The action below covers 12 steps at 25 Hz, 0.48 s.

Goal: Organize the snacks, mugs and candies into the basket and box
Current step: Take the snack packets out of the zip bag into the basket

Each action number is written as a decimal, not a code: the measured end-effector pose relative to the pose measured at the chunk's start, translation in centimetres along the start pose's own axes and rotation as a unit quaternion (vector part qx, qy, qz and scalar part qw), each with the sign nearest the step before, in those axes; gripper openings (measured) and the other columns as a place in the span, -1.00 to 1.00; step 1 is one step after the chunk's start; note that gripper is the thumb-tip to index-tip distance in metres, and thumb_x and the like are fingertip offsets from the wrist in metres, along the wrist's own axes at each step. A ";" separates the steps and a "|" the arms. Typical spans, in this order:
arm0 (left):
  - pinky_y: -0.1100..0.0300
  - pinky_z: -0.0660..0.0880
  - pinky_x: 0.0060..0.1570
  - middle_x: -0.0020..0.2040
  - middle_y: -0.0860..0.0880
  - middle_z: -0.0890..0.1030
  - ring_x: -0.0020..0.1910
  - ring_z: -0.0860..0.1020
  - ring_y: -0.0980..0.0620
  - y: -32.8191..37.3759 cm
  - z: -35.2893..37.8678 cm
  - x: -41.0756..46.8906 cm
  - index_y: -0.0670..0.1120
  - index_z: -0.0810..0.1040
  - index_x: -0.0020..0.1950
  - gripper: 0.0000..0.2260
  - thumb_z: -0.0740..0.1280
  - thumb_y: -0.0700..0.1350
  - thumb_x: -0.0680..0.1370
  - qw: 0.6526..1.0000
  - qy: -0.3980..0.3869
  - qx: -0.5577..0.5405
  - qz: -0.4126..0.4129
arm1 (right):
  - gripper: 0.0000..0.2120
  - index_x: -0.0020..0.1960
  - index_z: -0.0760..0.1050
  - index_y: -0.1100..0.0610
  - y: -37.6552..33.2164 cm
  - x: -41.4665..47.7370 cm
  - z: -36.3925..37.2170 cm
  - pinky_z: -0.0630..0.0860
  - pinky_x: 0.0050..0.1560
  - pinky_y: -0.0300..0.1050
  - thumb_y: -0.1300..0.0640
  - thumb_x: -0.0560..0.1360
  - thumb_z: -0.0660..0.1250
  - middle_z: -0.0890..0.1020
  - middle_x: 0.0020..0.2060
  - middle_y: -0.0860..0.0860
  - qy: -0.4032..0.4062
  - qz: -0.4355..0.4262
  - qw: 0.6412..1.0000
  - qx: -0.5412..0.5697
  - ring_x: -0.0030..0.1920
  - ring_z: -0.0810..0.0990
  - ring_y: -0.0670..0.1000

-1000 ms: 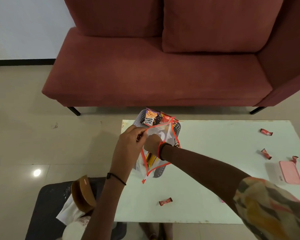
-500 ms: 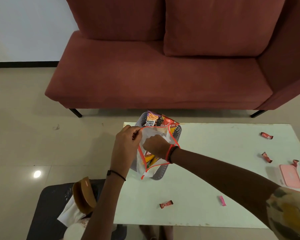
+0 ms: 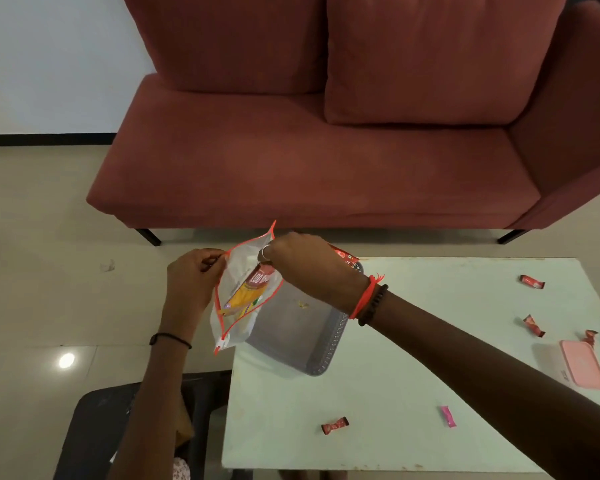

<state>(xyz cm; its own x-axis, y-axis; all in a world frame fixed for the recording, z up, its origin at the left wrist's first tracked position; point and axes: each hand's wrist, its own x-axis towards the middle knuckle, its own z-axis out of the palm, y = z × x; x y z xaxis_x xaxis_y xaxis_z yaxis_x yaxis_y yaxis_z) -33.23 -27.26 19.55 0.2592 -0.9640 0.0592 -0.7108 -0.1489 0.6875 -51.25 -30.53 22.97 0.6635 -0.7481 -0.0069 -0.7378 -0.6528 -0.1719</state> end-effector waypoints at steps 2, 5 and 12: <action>0.30 0.40 -0.20 -0.18 -0.19 0.68 -0.27 0.62 0.05 -0.7 -0.7 0.5 -0.23 0.66 -0.04 -0.83 0.38 -0.16 0.48 1.000 -0.012 0.008 -0.002 | -0.76 0.14 0.60 0.03 0.2 0.2 -2.1 0.48 -0.17 -0.07 0.16 0.55 0.24 0.68 0.00 0.09 0.022 0.033 0.995 0.089 -0.01 0.64 0.17; 0.60 0.35 -0.34 -0.18 -0.26 0.64 -0.41 0.54 0.31 -1.6 -1.1 0.6 -0.33 0.63 -0.04 -0.82 0.43 -0.28 0.40 1.000 -0.006 -0.019 0.002 | -0.78 0.13 0.63 0.04 1.7 0.3 -4.7 0.46 -0.20 -0.11 0.12 0.53 0.30 0.71 -0.03 0.07 0.070 0.079 0.973 0.207 -0.08 0.64 0.10; 0.29 0.39 -0.22 -0.21 -0.21 0.68 -0.21 0.62 -0.14 -4.0 -2.2 2.1 -0.20 0.65 0.00 -0.82 0.34 -0.13 0.52 0.998 0.047 0.000 -0.051 | -0.78 0.12 0.62 0.20 8.8 1.7 -2.3 0.62 -0.05 0.09 0.15 0.51 0.36 0.70 -0.05 0.15 0.093 0.224 0.918 0.315 -0.08 0.69 0.13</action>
<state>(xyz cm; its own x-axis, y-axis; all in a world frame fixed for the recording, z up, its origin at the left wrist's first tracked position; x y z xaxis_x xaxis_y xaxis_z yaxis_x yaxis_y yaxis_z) -28.40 -28.19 18.48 0.3900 -0.9191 0.0566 -0.6773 -0.2446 0.6938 -56.93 -37.83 23.67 0.2348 -0.9703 -0.0585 -0.6748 -0.1194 -0.7283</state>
